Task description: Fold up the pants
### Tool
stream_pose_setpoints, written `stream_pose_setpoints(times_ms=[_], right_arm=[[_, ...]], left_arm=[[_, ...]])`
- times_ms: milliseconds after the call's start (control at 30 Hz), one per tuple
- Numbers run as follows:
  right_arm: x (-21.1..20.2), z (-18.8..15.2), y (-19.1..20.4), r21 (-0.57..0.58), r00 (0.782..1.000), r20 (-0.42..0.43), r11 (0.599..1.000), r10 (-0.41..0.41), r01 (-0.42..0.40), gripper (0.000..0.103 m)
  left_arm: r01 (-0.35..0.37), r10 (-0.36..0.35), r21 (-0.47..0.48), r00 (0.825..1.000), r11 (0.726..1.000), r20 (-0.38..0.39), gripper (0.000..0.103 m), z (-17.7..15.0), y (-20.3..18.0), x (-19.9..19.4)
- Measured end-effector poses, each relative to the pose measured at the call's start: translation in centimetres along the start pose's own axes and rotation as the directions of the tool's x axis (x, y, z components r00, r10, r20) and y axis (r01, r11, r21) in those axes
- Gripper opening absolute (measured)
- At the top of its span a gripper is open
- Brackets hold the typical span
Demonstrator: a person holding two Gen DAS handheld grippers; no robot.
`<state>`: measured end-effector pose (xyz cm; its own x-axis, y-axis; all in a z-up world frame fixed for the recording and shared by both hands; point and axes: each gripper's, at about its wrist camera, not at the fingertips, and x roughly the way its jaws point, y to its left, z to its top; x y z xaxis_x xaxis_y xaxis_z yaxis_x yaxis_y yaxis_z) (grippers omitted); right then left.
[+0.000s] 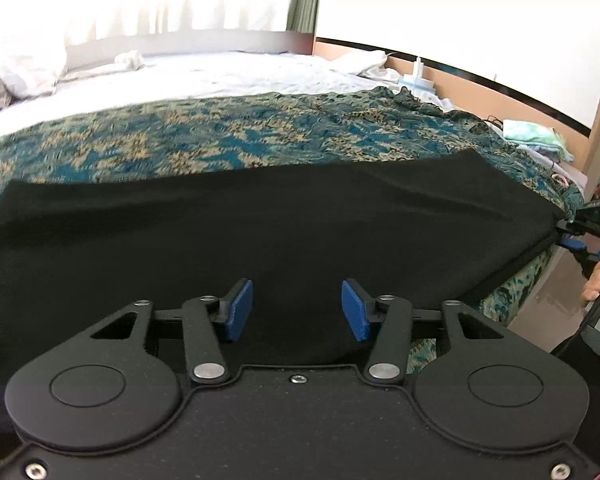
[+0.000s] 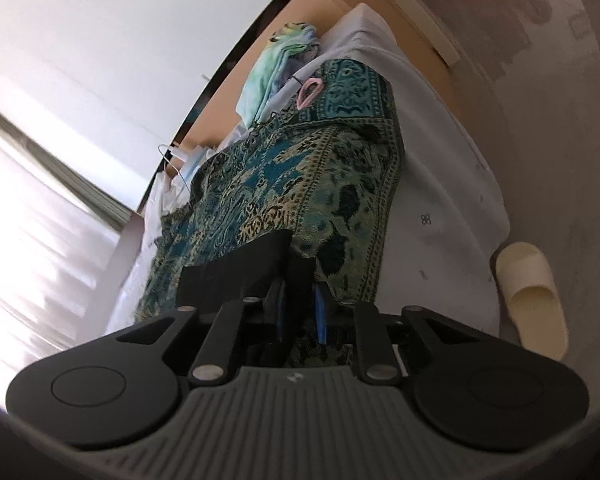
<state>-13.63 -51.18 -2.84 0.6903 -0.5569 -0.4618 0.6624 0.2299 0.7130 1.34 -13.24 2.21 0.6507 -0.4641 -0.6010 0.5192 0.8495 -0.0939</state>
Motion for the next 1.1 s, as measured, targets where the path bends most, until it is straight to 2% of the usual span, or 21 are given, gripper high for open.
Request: stream_pose_setpoints(times_ms=[100, 133, 267, 467, 500, 533, 567, 633, 767, 1000, 1100], right_arm=[[0.2, 0.1, 0.2, -0.008, 1.000, 0.008, 1.000, -0.004, 0.004, 0.024], [0.2, 0.1, 0.3, -0.018, 1.000, 0.013, 1.000, -0.006, 0.006, 0.022], [0.3, 0.1, 1.2, -0.085, 0.999, 0.041, 0.996, -0.028, 0.031, 0.011], [0.2, 0.2, 1.0, -0.066, 0.999, 0.045, 0.997, -0.025, 0.028, 0.009], [0.2, 0.2, 1.2, -0.079, 0.999, 0.044, 0.996, -0.028, 0.031, 0.010], [0.4, 0.2, 1.4, -0.097, 0.999, 0.033, 0.995, -0.024, 0.027, 0.020], [0.6, 0.2, 1.5, -0.111, 1.000, 0.021, 0.994, -0.021, 0.023, 0.024], [1.0, 0.4, 1.6, -0.122, 1.000, 0.016, 0.992, -0.024, 0.026, 0.028], [1.1, 0.8, 1.8, -0.132, 0.998, 0.053, 0.990, -0.046, 0.053, 0.009], [0.9, 0.5, 2.8, -0.145, 0.990, 0.125, 0.985, -0.070, 0.088, 0.007], [1.1, 0.7, 2.6, -0.131, 0.991, 0.116, 0.988, -0.066, 0.081, 0.007]], left_arm=[[-0.009, 0.010, 0.016, 0.999, 1.000, -0.035, 0.048, -0.3, -0.4, 0.9], [-0.009, 0.010, 0.016, 0.999, 1.000, -0.054, 0.049, -0.6, -0.5, 1.2], [-0.027, 0.029, 0.070, 0.999, 0.997, -0.031, 0.051, -1.5, -1.0, 0.9], [-0.014, 0.015, 0.009, 0.999, 1.000, -0.043, 0.057, -1.4, -0.2, 0.8], [-0.014, 0.014, 0.001, 0.999, 1.000, -0.046, 0.057, -1.3, -0.1, 0.9], [-0.014, 0.014, -0.002, 0.999, 1.000, -0.047, 0.060, -1.3, 0.0, 0.9], [-0.015, 0.015, -0.002, 0.999, 1.000, -0.049, 0.064, -1.2, 0.1, 0.9], [-0.013, 0.013, 0.006, 0.999, 1.000, -0.051, 0.067, -1.2, 0.0, 1.0], [-0.022, 0.022, 0.016, 0.998, 1.000, -0.052, 0.068, -1.2, -0.3, 1.1], [-0.031, 0.030, -0.032, 0.999, 0.999, -0.033, 0.075, -0.6, 0.0, 0.5], [-0.037, 0.036, -0.055, 0.999, 0.998, -0.018, 0.080, -0.4, 0.4, 0.5]])
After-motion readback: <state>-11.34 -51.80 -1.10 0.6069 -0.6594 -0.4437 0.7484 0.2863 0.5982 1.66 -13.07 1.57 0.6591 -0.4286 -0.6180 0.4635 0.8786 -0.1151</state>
